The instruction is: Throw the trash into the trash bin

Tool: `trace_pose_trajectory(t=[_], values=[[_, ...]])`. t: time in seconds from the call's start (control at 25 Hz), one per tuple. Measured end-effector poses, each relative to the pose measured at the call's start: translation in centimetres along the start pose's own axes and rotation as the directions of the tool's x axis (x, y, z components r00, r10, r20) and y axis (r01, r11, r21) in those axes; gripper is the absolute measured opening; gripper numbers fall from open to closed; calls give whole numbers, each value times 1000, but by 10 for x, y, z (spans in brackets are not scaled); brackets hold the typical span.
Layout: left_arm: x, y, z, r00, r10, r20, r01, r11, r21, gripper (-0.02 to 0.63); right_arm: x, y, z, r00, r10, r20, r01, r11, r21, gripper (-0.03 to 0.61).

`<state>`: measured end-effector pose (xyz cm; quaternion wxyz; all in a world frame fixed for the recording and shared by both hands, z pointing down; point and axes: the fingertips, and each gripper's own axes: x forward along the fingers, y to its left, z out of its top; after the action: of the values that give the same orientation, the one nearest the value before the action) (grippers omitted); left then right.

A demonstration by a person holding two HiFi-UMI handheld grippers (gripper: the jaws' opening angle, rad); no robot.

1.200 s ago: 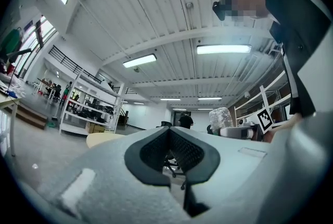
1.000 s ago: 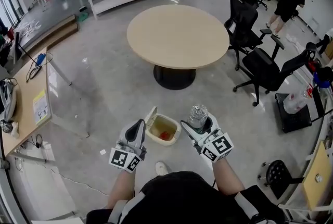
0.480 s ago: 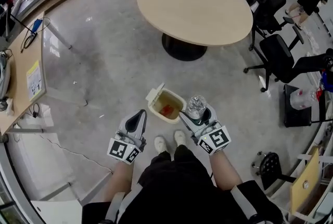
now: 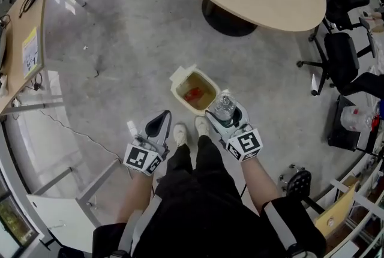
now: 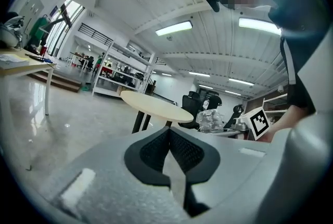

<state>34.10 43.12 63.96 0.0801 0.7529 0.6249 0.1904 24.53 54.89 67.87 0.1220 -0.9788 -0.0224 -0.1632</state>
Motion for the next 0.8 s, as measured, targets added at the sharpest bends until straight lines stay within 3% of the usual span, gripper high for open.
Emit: trace_pose_trajectory(t=[0.36,0.6,0.8], values=[[8,-7,-52,995,20,-99,-25,998,-51,2,31,-6,-60,993,49,-107,-45,998,47,319],[14,-11,-64,993,27,-112,-36,996,-76,2,74,0,-91,981,112,-159,-112,994,13,319],[-1,-11,-78,985,44,-169,-61,993,-97,2,109,-6,-121,970,127,-208,-140,989,-49,319]])
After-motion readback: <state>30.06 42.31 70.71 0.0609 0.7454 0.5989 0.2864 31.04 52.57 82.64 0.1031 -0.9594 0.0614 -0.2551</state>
